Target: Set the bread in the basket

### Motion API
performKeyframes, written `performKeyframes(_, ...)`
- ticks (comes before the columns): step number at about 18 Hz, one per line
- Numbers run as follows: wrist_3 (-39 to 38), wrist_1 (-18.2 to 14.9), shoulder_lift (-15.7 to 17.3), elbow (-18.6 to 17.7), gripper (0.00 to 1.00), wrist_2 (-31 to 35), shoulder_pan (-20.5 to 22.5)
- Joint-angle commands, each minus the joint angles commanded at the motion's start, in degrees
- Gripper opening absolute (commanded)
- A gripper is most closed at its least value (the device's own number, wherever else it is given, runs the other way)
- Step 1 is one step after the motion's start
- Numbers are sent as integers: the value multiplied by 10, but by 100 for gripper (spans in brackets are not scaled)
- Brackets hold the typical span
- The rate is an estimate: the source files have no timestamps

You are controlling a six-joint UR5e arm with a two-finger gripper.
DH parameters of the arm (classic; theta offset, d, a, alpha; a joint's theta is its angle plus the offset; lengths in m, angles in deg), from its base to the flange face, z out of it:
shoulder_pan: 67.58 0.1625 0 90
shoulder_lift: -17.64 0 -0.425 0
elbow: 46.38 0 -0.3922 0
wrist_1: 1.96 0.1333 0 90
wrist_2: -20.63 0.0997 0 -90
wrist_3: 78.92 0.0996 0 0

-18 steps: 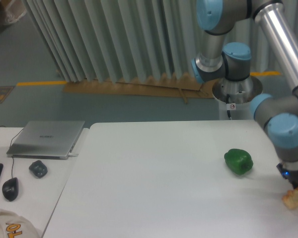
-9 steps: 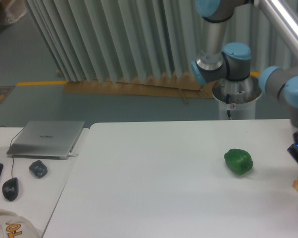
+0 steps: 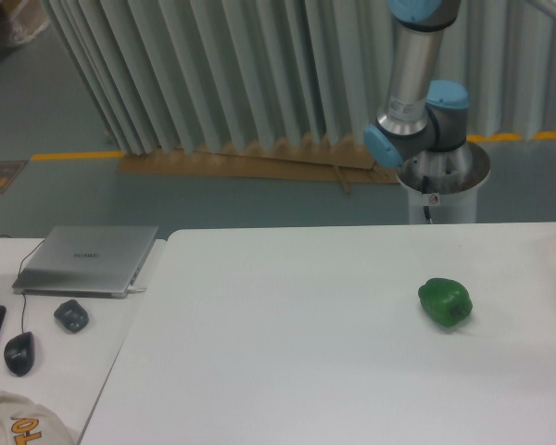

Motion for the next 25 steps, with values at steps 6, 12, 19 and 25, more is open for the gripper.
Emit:
performKeyframes(6, 60, 3, -1, -8, 97, 99, -23)
performKeyframes(12, 60, 3, 2, -9, 100, 99, -39)
performKeyframes(19, 63, 4, -1, -11, 100, 106, -46)
performKeyframes(25, 64, 5, 0, -10, 100, 109, -47)
